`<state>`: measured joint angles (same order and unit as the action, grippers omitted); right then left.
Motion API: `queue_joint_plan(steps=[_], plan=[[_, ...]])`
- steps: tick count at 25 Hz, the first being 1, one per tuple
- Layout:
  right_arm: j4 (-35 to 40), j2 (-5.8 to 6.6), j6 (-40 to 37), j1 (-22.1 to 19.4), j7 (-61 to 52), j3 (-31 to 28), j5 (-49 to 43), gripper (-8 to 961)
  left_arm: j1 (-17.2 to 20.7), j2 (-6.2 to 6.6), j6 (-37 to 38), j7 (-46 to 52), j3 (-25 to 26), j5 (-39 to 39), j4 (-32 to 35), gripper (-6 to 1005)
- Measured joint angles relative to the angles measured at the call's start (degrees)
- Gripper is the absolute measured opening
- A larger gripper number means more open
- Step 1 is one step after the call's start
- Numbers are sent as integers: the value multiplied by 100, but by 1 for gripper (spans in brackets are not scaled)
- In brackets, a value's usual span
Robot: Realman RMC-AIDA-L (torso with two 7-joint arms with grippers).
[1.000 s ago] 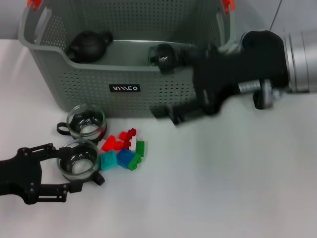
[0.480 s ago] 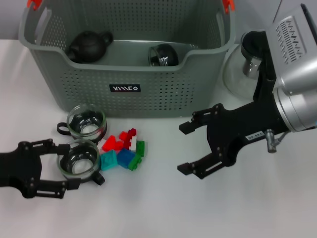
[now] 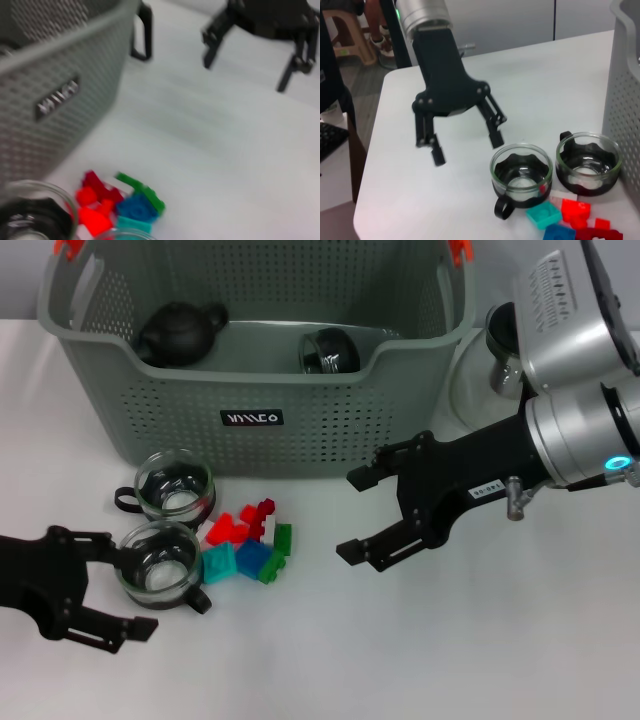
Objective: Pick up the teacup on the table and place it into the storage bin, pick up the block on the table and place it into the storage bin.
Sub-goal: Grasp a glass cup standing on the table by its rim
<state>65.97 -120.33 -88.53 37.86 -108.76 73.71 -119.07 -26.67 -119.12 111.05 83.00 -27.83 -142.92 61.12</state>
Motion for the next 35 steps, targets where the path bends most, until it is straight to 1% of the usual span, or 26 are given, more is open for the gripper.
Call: queue_joint_plan(steps=[4,5,6,14,21,26,30,35], plan=[[-113,-1,80,57,-2,-4,121,939,-193,1,11,179,-416,-255,26,917],[-115,-1,91,60,-3,-3,167,939,-193,1,11,179,-416,-255,26,917],[-115,0,99,60,-3,-2,202,938,-302,4,-37,214,-649,-408,51,917],[-120,1,126,64,-5,-10,356,938,-566,23,-237,288,-943,-727,186,916],[-120,15,126,50,-5,-54,357,938,-653,23,-448,361,-1311,-858,294,916],[-183,29,126,55,-4,-176,327,938,-640,-60,-655,404,-1663,-1144,540,916],[-191,34,125,64,6,-189,324,938,-695,-105,-615,449,-1745,-1239,733,916],[-191,26,125,64,12,-218,327,938,-703,-187,-760,464,-2052,-1291,760,916]])
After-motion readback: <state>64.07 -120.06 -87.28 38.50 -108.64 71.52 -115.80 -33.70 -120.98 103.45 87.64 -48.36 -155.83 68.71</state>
